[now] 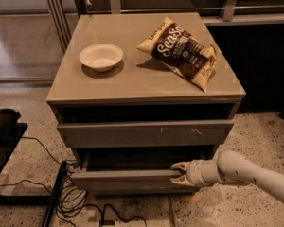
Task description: Open middle drawer
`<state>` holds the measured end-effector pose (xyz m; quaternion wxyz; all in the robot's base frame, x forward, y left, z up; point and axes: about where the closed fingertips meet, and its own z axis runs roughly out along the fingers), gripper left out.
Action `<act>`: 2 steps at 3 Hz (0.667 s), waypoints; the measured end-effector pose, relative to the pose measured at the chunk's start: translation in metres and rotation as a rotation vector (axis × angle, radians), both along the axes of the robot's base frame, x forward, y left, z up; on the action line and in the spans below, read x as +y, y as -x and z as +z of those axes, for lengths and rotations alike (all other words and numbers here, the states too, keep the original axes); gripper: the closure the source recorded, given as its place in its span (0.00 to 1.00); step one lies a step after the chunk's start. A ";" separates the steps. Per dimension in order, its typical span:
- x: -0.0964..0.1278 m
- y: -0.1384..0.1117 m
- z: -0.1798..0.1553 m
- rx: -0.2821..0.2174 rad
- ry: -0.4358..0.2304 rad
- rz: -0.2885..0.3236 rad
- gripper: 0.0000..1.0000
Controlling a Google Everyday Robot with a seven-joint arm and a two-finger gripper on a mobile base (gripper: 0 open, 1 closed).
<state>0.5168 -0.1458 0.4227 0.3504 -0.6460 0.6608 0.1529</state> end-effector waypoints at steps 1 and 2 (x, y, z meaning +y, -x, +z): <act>0.000 0.000 0.000 0.000 0.000 0.000 0.84; 0.000 0.000 0.000 0.000 0.000 0.000 1.00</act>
Offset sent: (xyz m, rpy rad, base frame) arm 0.0000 0.0000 0.0000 0.0000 0.0000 0.0000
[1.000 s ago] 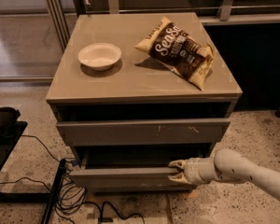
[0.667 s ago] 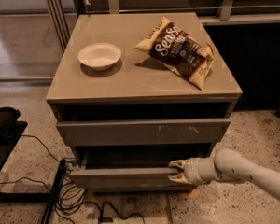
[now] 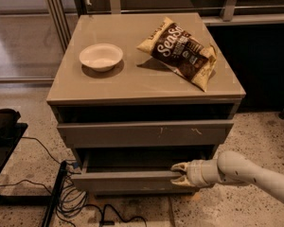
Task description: Open middle drawer
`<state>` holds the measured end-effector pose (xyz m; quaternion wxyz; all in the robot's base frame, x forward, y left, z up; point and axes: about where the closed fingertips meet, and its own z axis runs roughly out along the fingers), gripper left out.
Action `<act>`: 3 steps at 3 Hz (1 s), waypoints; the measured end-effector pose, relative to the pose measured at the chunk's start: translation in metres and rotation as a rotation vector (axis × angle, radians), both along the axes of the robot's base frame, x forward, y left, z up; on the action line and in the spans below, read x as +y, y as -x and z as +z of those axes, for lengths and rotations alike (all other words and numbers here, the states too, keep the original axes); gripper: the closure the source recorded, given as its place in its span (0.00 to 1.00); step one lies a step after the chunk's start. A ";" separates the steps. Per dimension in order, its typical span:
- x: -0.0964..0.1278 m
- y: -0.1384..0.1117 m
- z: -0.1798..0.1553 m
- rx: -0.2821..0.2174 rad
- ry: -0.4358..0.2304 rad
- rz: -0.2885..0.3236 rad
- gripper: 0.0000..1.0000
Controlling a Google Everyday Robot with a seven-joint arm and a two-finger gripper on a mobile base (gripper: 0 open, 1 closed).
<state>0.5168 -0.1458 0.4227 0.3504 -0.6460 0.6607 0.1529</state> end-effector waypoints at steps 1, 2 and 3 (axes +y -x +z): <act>-0.001 0.029 -0.008 -0.012 0.006 0.005 1.00; 0.000 0.039 -0.005 -0.021 0.005 0.008 1.00; 0.000 0.039 -0.003 -0.021 0.005 0.008 1.00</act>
Offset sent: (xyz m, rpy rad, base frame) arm -0.2241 -0.0338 -0.0526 0.0336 -0.0635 -0.1043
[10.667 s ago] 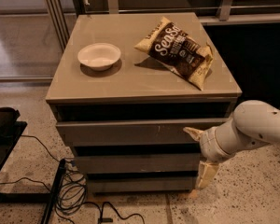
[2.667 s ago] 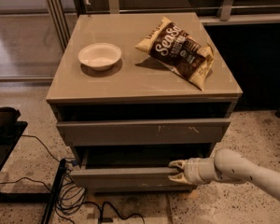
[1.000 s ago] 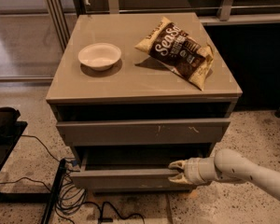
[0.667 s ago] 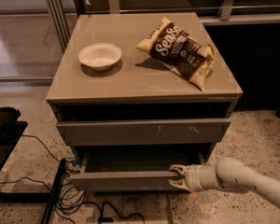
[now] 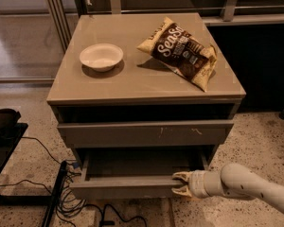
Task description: Open middle drawer
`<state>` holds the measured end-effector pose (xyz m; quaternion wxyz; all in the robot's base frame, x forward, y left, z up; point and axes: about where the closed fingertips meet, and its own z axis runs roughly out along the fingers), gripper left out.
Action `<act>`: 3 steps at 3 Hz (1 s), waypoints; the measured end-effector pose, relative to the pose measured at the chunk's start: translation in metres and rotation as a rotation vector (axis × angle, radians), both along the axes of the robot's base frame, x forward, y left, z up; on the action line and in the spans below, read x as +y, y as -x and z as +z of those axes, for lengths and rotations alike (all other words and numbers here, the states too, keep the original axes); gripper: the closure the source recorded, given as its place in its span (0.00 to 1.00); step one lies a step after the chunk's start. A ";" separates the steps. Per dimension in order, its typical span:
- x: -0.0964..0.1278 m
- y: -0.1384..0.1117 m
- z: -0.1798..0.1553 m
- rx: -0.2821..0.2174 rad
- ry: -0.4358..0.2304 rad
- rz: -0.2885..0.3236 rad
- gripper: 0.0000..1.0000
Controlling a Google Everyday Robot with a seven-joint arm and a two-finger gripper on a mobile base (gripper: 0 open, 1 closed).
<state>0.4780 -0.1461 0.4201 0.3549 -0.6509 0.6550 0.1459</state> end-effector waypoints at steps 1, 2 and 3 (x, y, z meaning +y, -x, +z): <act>-0.004 0.023 -0.004 -0.003 -0.002 -0.015 1.00; -0.004 0.024 0.000 -0.003 -0.002 -0.015 0.81; -0.004 0.024 0.000 -0.003 -0.002 -0.015 0.58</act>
Offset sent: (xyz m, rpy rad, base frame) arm -0.0240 -0.0042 -0.0044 0.0016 -0.0030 -0.0152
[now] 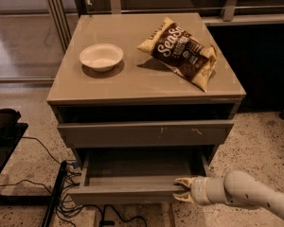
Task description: Open middle drawer
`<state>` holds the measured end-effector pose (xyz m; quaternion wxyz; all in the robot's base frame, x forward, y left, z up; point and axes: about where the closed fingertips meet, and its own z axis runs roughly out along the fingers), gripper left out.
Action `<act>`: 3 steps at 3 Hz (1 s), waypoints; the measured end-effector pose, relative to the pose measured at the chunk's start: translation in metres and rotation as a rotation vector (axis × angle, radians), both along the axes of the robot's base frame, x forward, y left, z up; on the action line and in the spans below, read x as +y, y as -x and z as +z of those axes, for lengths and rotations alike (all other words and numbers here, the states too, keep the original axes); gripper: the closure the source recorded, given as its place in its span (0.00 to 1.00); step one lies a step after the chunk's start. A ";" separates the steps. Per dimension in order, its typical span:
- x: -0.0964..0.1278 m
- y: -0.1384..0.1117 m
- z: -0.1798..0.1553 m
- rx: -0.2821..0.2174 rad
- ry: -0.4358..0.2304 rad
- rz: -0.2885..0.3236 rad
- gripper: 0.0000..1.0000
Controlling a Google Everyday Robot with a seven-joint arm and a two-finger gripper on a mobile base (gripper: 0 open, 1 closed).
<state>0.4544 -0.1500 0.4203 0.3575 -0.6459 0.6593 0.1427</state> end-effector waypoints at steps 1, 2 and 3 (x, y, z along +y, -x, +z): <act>0.000 0.000 0.000 0.000 0.000 0.000 0.35; 0.000 0.000 0.000 0.000 0.000 0.000 0.12; 0.000 0.000 0.000 0.000 0.000 0.000 0.14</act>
Offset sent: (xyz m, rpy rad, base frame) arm 0.0000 0.0000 0.0000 0.0000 0.0000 0.0000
